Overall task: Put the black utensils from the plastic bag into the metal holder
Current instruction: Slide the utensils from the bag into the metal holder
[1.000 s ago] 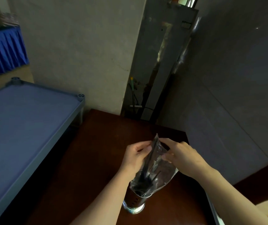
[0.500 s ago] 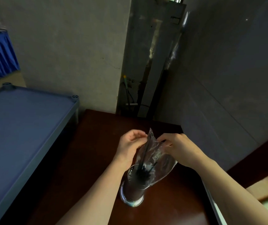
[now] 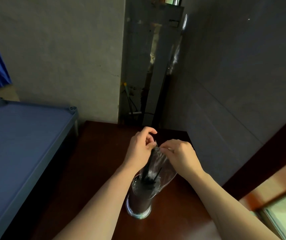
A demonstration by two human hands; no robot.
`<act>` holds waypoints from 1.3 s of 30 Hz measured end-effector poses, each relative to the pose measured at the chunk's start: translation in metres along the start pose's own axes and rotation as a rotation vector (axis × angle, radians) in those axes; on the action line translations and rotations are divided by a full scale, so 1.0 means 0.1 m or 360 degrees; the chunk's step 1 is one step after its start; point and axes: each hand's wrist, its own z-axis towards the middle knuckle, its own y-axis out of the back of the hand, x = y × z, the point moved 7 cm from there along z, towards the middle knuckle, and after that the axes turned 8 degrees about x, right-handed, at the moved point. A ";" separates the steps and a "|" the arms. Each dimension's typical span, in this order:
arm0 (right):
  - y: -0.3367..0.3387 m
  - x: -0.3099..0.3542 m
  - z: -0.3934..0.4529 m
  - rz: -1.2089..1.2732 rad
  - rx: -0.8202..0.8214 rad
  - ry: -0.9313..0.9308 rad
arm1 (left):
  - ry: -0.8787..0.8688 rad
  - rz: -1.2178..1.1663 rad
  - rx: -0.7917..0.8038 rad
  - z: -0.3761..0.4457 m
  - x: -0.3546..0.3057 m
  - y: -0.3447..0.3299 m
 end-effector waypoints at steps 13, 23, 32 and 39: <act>-0.13 -0.35 -0.06 0.0562 0.0138 -0.0126 | 0.0398 -0.0416 0.0169 -0.02 0.23 0.05; -0.48 -0.65 -0.45 0.1396 0.0403 -0.0434 | 0.0370 -0.0714 0.0045 0.02 0.22 0.24; -0.12 -0.55 -0.27 0.1132 0.0233 -0.0297 | 0.0490 -0.1081 0.0104 -0.17 0.39 0.20; -0.10 -0.52 -0.30 0.1397 0.0141 -0.0261 | 0.0528 -0.1061 0.0197 -0.36 0.48 0.06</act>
